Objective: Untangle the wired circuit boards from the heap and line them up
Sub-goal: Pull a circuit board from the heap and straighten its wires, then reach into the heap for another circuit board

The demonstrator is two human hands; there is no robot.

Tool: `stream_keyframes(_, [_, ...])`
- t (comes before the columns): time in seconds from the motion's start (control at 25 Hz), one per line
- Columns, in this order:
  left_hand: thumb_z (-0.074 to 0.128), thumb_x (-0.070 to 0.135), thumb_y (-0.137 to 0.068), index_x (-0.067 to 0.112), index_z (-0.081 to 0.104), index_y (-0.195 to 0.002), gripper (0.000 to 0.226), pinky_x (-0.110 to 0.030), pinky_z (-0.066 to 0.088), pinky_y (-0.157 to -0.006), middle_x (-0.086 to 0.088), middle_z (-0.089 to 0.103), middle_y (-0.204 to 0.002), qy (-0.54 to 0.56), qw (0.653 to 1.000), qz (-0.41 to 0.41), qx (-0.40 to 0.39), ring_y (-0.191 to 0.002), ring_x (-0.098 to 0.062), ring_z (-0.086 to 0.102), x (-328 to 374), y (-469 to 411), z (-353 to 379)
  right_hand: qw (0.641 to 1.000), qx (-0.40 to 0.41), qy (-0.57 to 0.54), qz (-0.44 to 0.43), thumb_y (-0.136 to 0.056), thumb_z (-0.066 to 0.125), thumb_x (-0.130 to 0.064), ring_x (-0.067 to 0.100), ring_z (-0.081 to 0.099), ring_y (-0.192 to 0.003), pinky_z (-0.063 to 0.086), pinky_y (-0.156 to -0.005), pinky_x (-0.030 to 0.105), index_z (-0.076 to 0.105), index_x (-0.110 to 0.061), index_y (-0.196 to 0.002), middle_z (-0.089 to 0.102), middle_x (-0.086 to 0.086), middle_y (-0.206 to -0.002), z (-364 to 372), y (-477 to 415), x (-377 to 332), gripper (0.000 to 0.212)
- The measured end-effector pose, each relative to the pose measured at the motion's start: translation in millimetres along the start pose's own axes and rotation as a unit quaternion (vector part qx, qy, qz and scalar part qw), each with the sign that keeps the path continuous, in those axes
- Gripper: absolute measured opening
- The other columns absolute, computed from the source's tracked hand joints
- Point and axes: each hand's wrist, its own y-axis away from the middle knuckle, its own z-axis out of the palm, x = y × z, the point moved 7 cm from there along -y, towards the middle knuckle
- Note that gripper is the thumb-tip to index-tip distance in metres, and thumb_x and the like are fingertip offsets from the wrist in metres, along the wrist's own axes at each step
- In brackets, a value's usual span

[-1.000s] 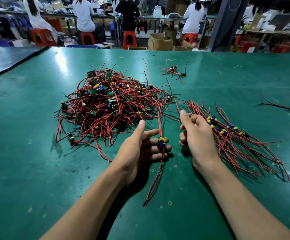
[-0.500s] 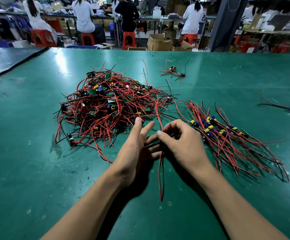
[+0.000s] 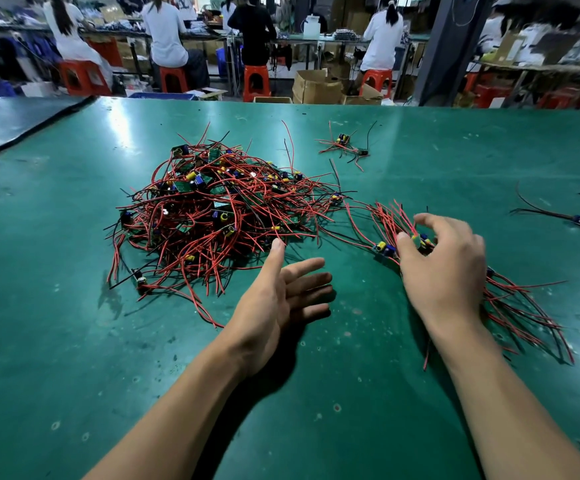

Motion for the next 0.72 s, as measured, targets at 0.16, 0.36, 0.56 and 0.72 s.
stream_keyframes(0.16, [0.043, 0.05, -0.098, 0.015, 0.057, -0.128, 0.048, -0.042, 0.056, -0.091, -0.011, 0.066, -0.123, 0.051, 0.998, 0.001, 0.035, -0.105, -0.029, 0.069, -1.7, 2.5, -1.3, 0.986, -0.112, -0.006, -0.122, -0.09, 0.068, -0.026, 0.028, 0.062, -0.102, 0.047, -0.094, 0.044, 0.074, -0.018, -0.103, 0.07, 0.004, -0.106, 22.6, 17.1, -31.1, 0.017])
stream_keyframes(0.36, [0.044, 0.039, -0.1, 0.016, 0.049, -0.132, 0.04, -0.046, 0.056, -0.087, -0.012, 0.058, -0.131, 0.078, 0.993, 0.063, 0.069, -0.102, -0.033, 0.07, 13.2, 0.7, -9.0, 0.957, -0.26, 0.097, -0.083, -0.091, 0.062, -0.046, 0.027, 0.067, -0.09, 0.052, -0.074, 0.034, 0.073, -0.025, -0.098, 0.074, -0.001, -0.092, 48.7, 34.7, -23.9, 0.025])
stream_keyframes(0.56, [0.045, 0.033, -0.103, 0.023, 0.043, -0.13, 0.029, -0.052, 0.054, -0.092, -0.014, 0.054, -0.129, 0.096, 0.984, 0.109, 0.106, -0.095, -0.034, 0.071, 26.0, -2.6, -25.2, 0.958, -0.232, 0.168, -0.003, -0.091, 0.059, -0.049, 0.032, 0.063, -0.086, 0.043, -0.068, 0.034, 0.071, -0.022, -0.091, 0.068, 0.006, -0.085, 37.9, 27.0, -5.0, 0.03])
stream_keyframes(0.72, [0.046, 0.028, -0.103, 0.021, 0.038, -0.135, 0.034, -0.05, 0.057, -0.086, -0.021, 0.052, -0.13, 0.124, 0.981, 0.096, 0.117, -0.093, -0.037, 0.072, 24.0, -6.8, -28.9, 0.961, -0.218, 0.169, -0.002, -0.092, 0.058, -0.05, 0.032, 0.06, -0.081, 0.04, -0.067, 0.034, 0.07, -0.022, -0.09, 0.069, 0.006, -0.086, 36.9, 27.3, -6.9, 0.031])
